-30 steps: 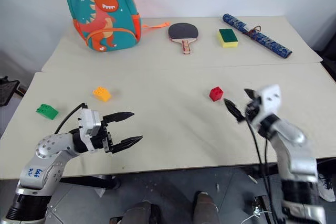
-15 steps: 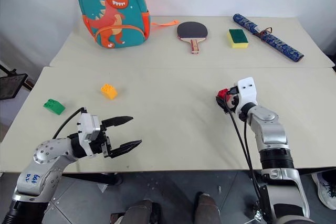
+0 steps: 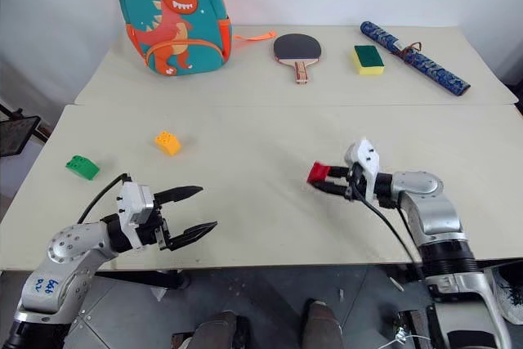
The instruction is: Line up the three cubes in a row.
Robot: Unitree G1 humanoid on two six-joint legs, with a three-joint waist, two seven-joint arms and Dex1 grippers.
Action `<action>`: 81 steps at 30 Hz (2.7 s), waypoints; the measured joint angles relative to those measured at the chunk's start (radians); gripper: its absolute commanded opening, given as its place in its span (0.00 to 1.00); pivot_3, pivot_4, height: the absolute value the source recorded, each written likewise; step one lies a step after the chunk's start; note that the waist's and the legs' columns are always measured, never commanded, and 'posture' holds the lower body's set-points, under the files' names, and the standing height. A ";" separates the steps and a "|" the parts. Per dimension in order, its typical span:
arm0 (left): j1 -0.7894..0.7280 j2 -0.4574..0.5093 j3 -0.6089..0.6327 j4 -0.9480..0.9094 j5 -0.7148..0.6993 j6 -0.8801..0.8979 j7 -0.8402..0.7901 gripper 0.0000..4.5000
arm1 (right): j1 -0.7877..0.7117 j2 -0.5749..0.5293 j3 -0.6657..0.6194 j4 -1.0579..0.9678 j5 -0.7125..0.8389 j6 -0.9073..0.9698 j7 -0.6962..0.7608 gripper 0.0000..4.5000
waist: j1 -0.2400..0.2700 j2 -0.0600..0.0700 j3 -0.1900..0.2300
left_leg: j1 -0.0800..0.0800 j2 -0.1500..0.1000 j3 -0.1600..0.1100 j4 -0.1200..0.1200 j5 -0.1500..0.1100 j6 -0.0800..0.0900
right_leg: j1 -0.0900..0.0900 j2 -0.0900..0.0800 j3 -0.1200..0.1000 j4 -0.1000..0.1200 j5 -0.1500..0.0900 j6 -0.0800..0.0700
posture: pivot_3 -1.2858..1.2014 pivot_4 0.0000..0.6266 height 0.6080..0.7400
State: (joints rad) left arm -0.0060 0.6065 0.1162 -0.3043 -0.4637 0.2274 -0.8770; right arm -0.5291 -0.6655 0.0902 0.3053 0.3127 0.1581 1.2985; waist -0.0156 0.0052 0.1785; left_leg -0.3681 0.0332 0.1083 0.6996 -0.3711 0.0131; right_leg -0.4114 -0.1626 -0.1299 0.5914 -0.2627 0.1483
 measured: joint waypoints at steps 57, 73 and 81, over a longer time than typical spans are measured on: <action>0.015 -0.015 0.531 0.473 -0.043 -0.161 0.393 1.00 | 0.178 0.149 -0.186 -0.125 0.217 -0.276 0.106 1.00 | -0.001 -0.004 -0.003 | 0.003 0.001 0.000 0.000 -0.001 0.000 | 0.000 -0.002 -0.005 0.004 0.001 -0.001 | 0.52 0.24 1.00; -0.387 0.155 0.314 1.035 0.114 -0.223 0.176 0.91 | 0.243 0.123 -0.187 -0.230 0.226 -0.237 0.045 1.00 | -0.017 -0.004 -0.003 | 0.003 0.000 0.002 -0.001 -0.001 -0.001 | 0.000 -0.001 -0.006 0.005 0.001 0.000 | 0.52 0.24 1.00; -0.336 0.152 0.319 1.021 0.081 -0.238 0.071 0.37 | 0.242 0.158 -0.181 -0.277 0.261 -0.220 0.031 1.00 | -0.015 -0.005 -0.003 | 0.003 0.000 0.001 -0.001 -0.001 -0.001 | 0.000 -0.001 -0.005 0.005 0.001 0.000 | 0.52 0.24 1.00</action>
State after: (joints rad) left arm -0.3424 0.7590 0.4348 0.7167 -0.3823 -0.0103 -0.8060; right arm -0.2873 -0.5072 -0.0911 0.0281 0.5732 -0.0618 1.3294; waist -0.0305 0.0007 0.1759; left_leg -0.3651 0.0337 0.1096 0.6986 -0.3720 0.0123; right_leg -0.4118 -0.1640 -0.1354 0.5963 -0.2618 0.1482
